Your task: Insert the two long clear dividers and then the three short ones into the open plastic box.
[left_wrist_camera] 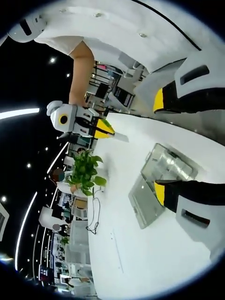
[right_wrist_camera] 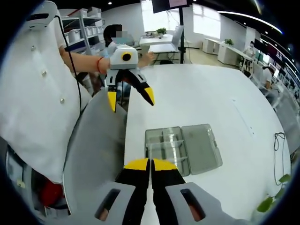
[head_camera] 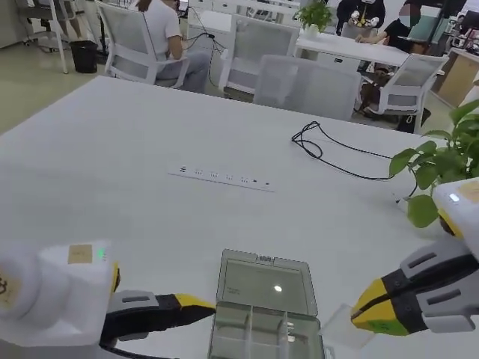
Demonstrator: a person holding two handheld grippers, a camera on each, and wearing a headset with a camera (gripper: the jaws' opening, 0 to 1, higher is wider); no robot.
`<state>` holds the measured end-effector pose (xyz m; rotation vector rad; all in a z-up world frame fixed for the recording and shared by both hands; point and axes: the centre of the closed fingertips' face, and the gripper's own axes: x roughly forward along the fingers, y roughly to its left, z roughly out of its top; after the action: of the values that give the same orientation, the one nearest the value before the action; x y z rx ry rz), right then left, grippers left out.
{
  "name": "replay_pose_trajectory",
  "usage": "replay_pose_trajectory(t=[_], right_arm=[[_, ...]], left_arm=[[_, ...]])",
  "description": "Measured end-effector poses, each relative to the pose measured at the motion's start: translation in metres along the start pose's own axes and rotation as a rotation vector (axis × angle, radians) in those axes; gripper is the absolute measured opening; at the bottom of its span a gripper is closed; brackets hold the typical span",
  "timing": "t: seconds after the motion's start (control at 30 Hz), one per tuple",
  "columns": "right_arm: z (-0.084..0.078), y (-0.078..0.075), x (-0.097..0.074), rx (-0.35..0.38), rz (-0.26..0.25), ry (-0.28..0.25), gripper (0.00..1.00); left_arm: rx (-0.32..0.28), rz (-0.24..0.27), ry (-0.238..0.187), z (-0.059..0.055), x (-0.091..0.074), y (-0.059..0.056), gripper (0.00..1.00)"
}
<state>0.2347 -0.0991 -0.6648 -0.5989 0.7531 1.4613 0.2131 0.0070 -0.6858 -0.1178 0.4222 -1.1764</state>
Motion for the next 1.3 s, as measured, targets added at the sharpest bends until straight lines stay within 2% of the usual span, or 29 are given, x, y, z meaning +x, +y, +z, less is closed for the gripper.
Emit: replay_pose_trajectory(t=[0.27,0.37,0.67,1.03,1.3], right_arm=[[-0.015,-0.02,0.013,-0.021,-0.028,0.045,0.03],[-0.02,-0.026,0.019,-0.03,-0.034,0.061,0.03],[-0.034,-0.041,0.04,-0.034,-0.022,0.088,0.03],[-0.053,-0.044,0.065,-0.091,-0.011,0.157,0.03],[-0.06,-0.047,0.074,-0.089,-0.006,0.171,0.03]], left_arm=[[-0.015,0.026,0.018,-0.012,-0.004,0.011,0.68],[-0.016,0.039,0.013,-0.014,-0.005,0.015,0.74],[-0.016,0.062,0.007,-0.016,-0.006,0.022,0.85],[-0.028,0.065,0.012,-0.022,-0.004,0.027,0.92],[-0.032,0.061,0.012,-0.021,-0.001,0.028,0.93]])
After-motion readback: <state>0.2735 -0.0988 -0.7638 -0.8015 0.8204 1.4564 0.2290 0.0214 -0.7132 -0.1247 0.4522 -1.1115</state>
